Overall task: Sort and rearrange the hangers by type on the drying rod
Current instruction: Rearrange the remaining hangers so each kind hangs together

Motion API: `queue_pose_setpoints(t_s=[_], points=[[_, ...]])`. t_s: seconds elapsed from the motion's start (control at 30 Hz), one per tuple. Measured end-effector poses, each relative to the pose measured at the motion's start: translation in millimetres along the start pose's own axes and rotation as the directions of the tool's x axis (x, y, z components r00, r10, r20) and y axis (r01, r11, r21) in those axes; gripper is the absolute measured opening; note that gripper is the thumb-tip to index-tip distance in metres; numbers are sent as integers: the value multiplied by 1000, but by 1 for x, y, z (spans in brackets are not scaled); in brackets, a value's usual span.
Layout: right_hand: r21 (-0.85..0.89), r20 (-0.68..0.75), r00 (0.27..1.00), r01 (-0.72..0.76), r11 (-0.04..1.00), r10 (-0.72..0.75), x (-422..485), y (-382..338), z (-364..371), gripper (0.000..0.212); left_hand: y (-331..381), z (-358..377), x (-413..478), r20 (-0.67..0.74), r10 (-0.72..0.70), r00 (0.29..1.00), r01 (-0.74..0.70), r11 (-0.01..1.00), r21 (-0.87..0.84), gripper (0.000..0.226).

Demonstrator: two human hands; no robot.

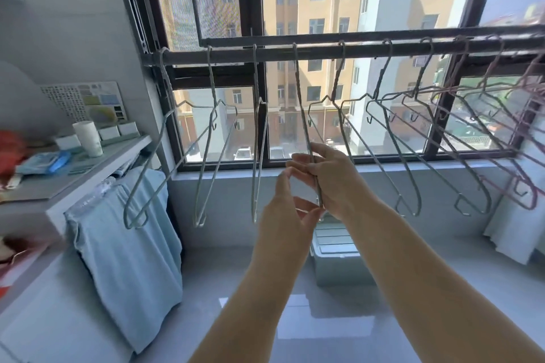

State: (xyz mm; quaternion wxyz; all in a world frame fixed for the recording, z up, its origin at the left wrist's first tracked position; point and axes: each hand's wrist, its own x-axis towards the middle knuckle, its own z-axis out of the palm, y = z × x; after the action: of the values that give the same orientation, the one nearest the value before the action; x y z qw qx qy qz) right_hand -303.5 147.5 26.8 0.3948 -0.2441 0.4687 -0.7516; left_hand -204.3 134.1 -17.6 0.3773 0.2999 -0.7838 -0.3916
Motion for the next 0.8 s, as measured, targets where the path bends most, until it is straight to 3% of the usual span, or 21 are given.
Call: queue_pose_setpoints(t_s=[0.3,0.43,0.5,0.57,0.63,0.73,0.8], points=[[58,-28,1000,10,998,-8,-1,-2,-4,46,4,4,-1,26,7,1000,-7,1000,7,77],[-16,-31,999,11,1000,-12,-3,-3,-4,46,4,2,-3,47,14,999,-16,999,45,77],[-155,-35,999,8,988,-14,-6,-2,-3,44,4,-4,-5,63,46,997,-51,996,76,71],[-510,-78,995,13,860,-61,-9,-1,-4,46,4,-17,-5,32,126,991,-130,982,135,54],[-794,-99,974,47,606,-205,-14,-1,1,56,4,-34,-3,-78,209,975,-192,964,181,36],[-897,102,854,301,325,-510,-29,-3,22,58,-3,-56,5,-276,255,926,-201,957,210,26],[-884,223,830,393,252,-511,-34,-1,39,54,-10,-63,9,-284,204,937,-148,967,206,30]])
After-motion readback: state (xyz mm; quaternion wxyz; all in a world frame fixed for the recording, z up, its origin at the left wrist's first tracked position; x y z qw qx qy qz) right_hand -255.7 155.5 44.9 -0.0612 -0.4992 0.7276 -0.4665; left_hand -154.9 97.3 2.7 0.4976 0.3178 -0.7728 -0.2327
